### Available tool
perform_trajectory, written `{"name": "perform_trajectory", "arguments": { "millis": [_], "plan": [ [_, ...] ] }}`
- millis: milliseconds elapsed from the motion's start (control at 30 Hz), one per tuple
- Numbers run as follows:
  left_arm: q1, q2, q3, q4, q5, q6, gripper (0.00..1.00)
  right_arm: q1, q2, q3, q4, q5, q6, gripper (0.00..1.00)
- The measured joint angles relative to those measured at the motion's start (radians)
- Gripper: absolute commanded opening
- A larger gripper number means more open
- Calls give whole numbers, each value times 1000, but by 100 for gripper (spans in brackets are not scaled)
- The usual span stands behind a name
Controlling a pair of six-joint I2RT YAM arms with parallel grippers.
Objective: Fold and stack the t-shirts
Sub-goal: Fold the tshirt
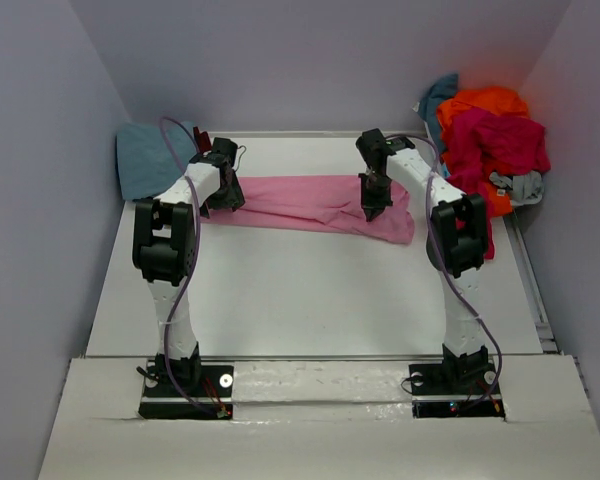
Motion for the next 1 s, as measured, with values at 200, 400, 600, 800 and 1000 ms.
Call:
{"name": "perform_trajectory", "arguments": {
  "millis": [200,400,600,800,1000],
  "plan": [
    [0,0,0,0,1,0,82,0,1,52,7,16,5,7],
    [0,0,0,0,1,2,82,0,35,174,13,26,12,7],
    [0,0,0,0,2,5,82,0,112,280,18,27,11,7],
    [0,0,-18,0,2,7,82,0,174,290,42,26,2,8],
    [-5,-6,-24,-3,2,12,82,0,203,285,92,28,-9,26]
  ]
}}
